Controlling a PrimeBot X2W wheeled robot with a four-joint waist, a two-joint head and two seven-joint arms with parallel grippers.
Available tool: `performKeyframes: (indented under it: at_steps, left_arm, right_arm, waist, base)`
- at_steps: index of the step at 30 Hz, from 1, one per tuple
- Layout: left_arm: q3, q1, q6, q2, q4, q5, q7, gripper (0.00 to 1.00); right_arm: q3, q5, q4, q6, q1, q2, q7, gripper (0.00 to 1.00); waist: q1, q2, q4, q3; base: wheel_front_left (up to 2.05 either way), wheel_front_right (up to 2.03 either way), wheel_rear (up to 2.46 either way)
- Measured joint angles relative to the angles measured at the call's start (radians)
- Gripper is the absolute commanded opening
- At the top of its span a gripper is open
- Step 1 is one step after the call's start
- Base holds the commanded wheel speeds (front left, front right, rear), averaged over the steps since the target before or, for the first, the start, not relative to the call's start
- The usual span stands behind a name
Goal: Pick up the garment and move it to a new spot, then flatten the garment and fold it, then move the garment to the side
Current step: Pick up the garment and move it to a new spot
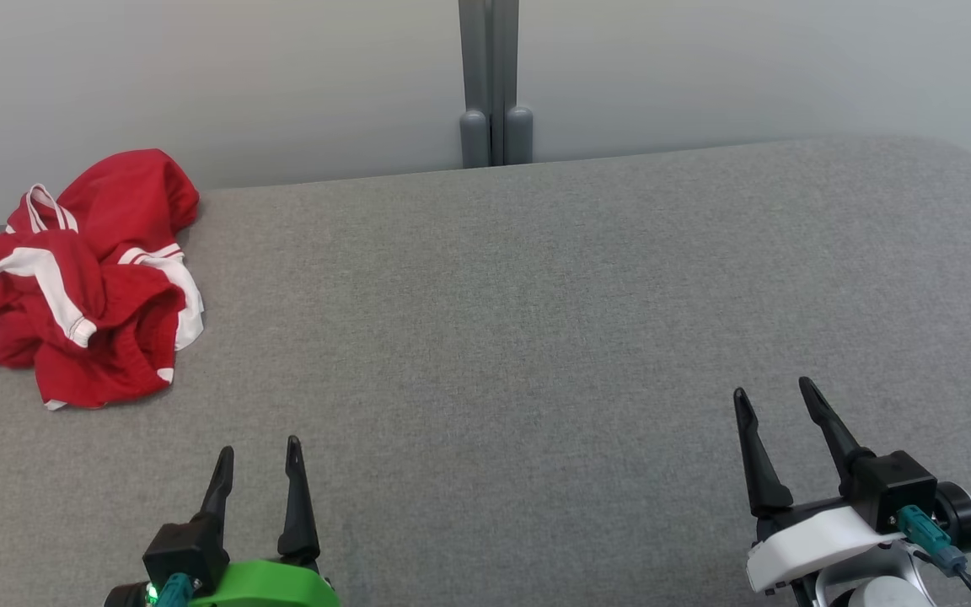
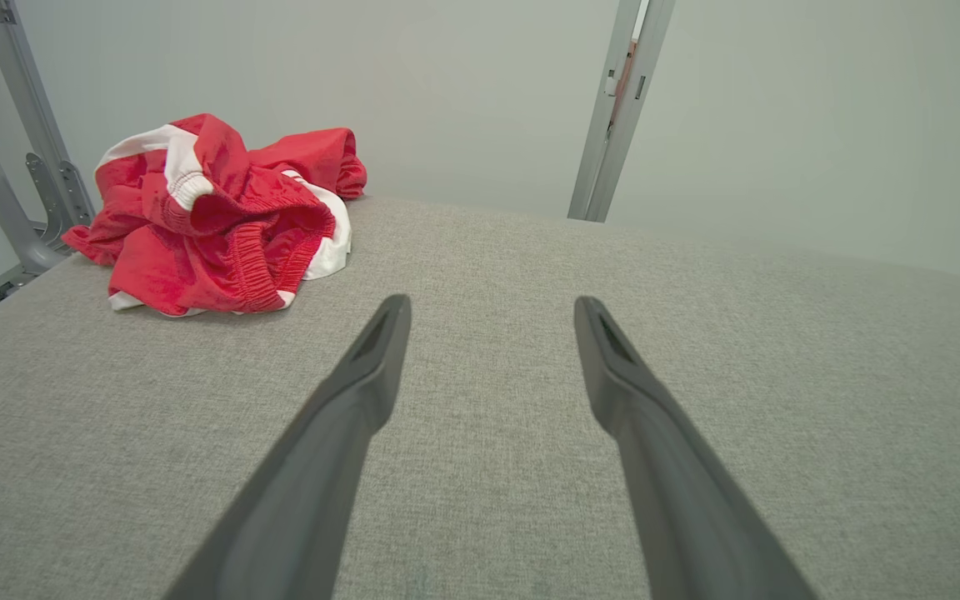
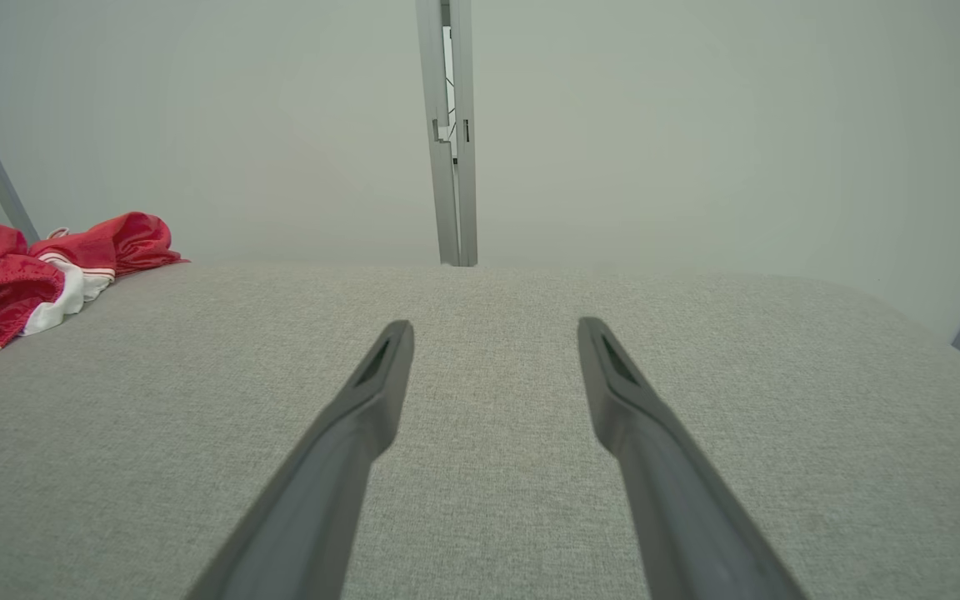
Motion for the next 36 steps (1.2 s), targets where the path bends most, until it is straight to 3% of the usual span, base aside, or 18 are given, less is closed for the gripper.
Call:
performKeyframes:
  at_steps: [7,13,27,36]
  left_arm:
    - [-0.003,0.000,-0.004,0.000,0.006,0.001,0.000,1.00]
    - [-0.013,-0.005,-0.009,0.000,0.007,0.008,0.000,1.00]
    - [0.057,-0.004,-0.026,0.001,-0.009,0.047,0.000,1.00]
    - [0.105,0.037,-0.002,0.002,-0.077,0.026,0.000,1.00]
  right_arm:
    - [-0.006,0.000,0.000,0.000,0.004,0.000,0.000,1.00]
    - [-0.028,0.001,-0.001,0.000,0.031,-0.001,-0.001,1.00]
    - [0.010,0.018,-0.010,0.000,0.019,-0.001,-0.001,1.00]
    - [0.083,0.006,0.013,0.001,-0.043,0.001,-0.001,1.00]
  waist:
    - [0.0000,0.0000,0.006,-0.004]
    - [0.0000,0.0000,0.055,-0.008]
    - [0.0000,0.0000,0.344,-0.012]
    - [0.0000,0.0000,0.487,0.011]
  base:
    - [0.00,0.00,0.00]
    - [0.00,0.00,0.00]
    - [0.00,0.00,0.00]
    - [0.00,0.00,0.00]
